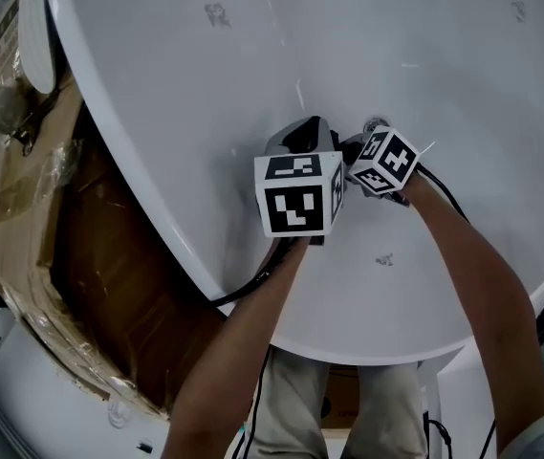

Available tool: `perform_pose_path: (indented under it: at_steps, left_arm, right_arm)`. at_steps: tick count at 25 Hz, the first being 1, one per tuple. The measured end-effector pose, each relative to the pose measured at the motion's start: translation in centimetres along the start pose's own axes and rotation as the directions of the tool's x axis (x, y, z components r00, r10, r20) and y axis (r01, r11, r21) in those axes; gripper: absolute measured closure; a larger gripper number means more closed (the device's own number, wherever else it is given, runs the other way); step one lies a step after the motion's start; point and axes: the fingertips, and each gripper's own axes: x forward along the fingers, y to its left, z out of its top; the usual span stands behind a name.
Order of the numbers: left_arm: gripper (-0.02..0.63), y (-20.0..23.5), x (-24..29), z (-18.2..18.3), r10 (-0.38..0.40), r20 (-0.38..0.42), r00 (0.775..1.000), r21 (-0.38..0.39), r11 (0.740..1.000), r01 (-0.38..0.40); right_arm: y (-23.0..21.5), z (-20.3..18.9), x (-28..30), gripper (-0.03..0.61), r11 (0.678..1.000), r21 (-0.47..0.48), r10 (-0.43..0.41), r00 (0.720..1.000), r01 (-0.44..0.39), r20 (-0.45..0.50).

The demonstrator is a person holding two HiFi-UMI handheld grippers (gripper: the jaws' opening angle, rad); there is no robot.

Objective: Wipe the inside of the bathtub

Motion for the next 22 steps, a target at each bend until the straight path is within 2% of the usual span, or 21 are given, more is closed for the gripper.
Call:
perform_pose_path:
  at_steps: [3, 8, 11, 13, 14, 15, 16, 19, 20, 22]
  left_arm:
    - [0.614, -0.3, 1.9, 0.1, -0.036, -0.052, 0.998, 0.085, 0.996, 0.04]
    - [0.614, -0.2, 4.9, 0.4, -0.063, -0.109, 0.992, 0.225, 0.97, 0.086]
    - [0.615, -0.6, 6.3, 0.4, -0.082, -0.146, 0.986, 0.325, 0.937, 0.126]
    - [0.615, -1.1, 7.2, 0.0, -0.099, -0.187, 0.977, 0.41, 0.896, 0.169]
    - [0.615, -1.4, 7.6, -0.5, -0.108, -0.222, 0.969, 0.463, 0.863, 0.202]
    - [0.615, -1.7, 7.9, -1.3, -0.117, -0.27, 0.956, 0.517, 0.82, 0.246]
    - [0.615, -2.0, 8.1, -2.2, -0.124, -0.325, 0.937, 0.572, 0.764, 0.299]
    - [0.617, -3.4, 8.4, -3.9, -0.124, -0.444, 0.887, 0.714, 0.549, 0.434]
    - [0.615, -3.7, 8.6, -4.2, -0.116, -0.466, 0.877, 0.743, 0.487, 0.459]
    - [0.615, -3.7, 8.8, -4.8, -0.093, -0.501, 0.861, 0.779, 0.386, 0.495]
  right_arm:
    - [-0.5, -1.2, 1.2, 0.528, 1.0, 0.002, -0.03, 0.999, 0.03, -0.041]
    - [-1.4, -1.7, 2.1, 0.528, 0.997, 0.024, -0.071, 0.997, 0.072, -0.03]
    - [-1.6, -2.0, 2.7, 0.528, 0.996, 0.027, -0.089, 0.995, 0.09, -0.035]
    - [-1.7, -2.2, 3.1, 0.528, 0.995, 0.024, -0.099, 0.994, 0.1, -0.043]
    - [-1.8, -2.3, 3.2, 0.528, 0.994, 0.019, -0.102, 0.994, 0.103, -0.046]
    - [-1.8, -2.4, 3.2, 0.528, 0.994, 0.015, -0.104, 0.994, 0.105, -0.046]
    - [-1.8, -2.4, 3.3, 0.528, 0.994, 0.013, -0.104, 0.994, 0.104, -0.046]
    - [-1.8, -3.0, 3.3, 0.528, 0.995, -0.013, -0.104, 0.993, 0.104, -0.061]
    - [-1.8, -3.4, 3.3, 0.528, 0.994, -0.026, -0.108, 0.991, 0.107, -0.074]
    - [-2.0, -3.8, 3.2, 0.528, 0.993, -0.039, -0.117, 0.989, 0.114, -0.091]
